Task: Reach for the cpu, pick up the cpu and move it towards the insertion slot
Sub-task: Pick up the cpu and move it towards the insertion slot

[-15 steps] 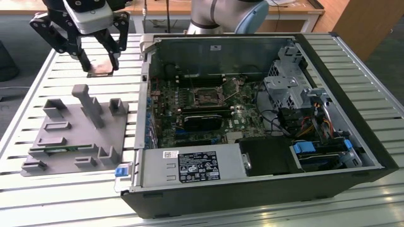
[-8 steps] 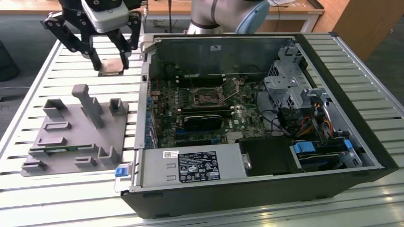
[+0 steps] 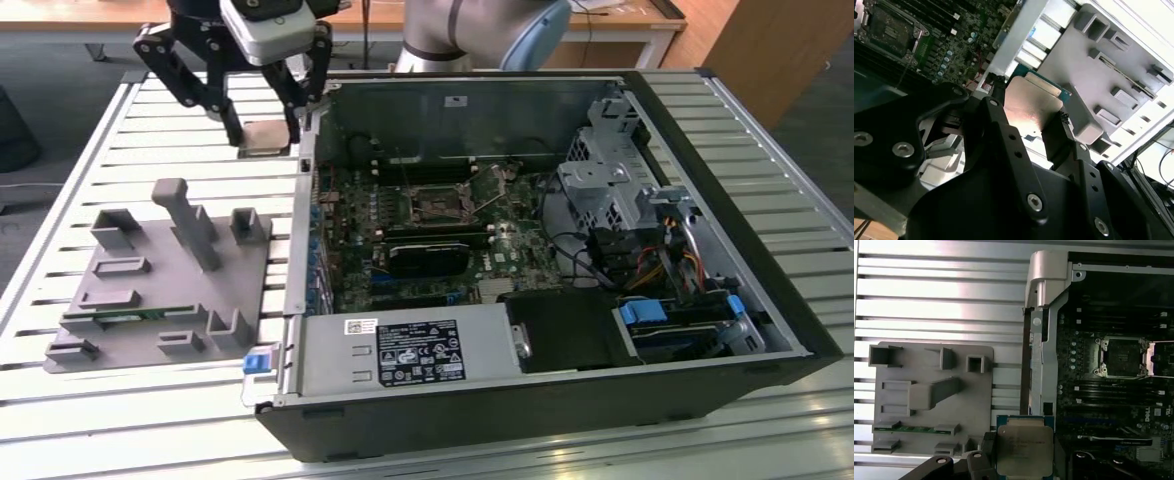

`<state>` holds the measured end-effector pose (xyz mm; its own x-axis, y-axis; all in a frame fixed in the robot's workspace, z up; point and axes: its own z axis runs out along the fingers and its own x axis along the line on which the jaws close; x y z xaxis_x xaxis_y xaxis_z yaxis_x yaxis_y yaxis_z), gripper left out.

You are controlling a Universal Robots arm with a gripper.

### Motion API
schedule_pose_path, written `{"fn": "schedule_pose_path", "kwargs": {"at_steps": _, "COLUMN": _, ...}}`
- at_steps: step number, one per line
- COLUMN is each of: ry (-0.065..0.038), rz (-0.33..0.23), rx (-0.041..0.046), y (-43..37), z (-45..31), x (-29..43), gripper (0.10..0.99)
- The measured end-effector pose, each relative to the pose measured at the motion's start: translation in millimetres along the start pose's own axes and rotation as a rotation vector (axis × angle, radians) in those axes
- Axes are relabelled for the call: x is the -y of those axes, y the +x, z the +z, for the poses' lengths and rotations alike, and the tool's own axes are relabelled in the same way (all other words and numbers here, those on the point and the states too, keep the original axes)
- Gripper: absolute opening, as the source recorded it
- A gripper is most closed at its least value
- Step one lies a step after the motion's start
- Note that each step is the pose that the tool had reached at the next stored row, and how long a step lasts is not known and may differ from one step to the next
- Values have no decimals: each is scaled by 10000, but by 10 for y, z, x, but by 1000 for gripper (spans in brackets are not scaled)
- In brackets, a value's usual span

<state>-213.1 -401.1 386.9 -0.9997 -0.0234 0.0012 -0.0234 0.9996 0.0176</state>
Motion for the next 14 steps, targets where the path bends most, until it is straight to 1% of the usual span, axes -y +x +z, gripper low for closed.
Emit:
{"fn": "schedule_pose_path", "kwargs": {"at_steps": 7, "ry": 0, "rz": -1, "rx": 1, "y": -239, "z": 1, "x": -17, "gripper": 545}}
{"fn": "schedule_pose_path", "kwargs": {"at_steps": 14, "ry": -1, "rz": -1, "rx": 1, "y": -476, "z": 3, "x": -51, "gripper": 545}}
